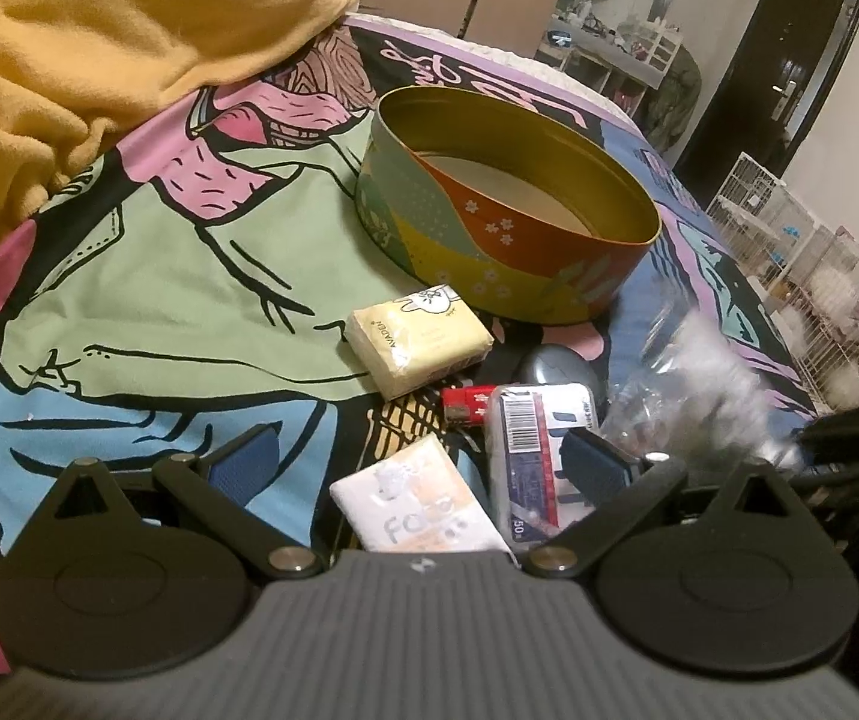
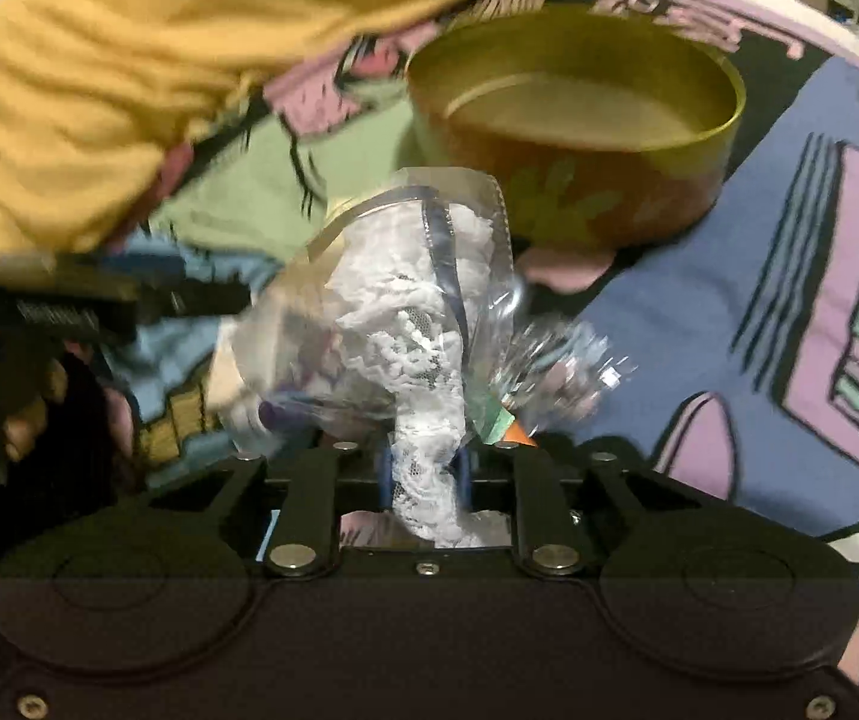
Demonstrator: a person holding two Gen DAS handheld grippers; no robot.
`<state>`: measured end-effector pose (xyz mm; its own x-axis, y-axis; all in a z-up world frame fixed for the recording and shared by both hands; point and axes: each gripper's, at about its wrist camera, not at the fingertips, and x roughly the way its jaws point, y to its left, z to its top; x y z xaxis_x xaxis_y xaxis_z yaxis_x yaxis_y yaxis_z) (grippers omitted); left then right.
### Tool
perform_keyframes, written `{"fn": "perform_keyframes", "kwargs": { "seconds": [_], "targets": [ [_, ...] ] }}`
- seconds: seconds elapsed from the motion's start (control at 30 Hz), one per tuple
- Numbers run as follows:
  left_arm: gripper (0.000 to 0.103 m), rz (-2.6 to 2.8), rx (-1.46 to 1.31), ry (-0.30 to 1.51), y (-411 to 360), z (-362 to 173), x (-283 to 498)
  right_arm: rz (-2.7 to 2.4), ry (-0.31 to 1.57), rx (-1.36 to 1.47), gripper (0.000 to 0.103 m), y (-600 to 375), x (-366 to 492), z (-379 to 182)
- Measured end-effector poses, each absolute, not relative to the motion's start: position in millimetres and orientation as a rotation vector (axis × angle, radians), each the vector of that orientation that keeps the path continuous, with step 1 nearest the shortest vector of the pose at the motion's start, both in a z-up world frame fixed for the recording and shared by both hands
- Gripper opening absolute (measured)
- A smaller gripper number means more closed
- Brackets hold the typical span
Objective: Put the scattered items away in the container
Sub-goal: 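Lift the lace bag with the right gripper and carry it over the gold tin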
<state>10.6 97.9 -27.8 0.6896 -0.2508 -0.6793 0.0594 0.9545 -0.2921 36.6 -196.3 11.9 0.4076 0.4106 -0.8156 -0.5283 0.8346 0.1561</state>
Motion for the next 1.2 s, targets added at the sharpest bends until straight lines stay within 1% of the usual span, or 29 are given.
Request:
{"fn": "perform_keyframes", "kwargs": {
  "seconds": [0.17,0.4,0.77,1.2],
  "targets": [
    [0.103,-0.196,-0.236,0.799,93,-28,10,0.572,0.960,-0.128,0.018,-204,40,38],
    [0.103,-0.197,-0.221,0.803,91,-28,10,0.588,0.934,-0.158,0.018,-199,38,60],
    [0.103,-0.201,-0.236,0.801,93,-28,11,0.576,0.930,-0.170,0.018,-198,45,79],
    [0.103,-0.203,-0.246,0.799,94,-28,11,0.574,0.875,-0.204,0.018,-190,71,109]
  ]
}}
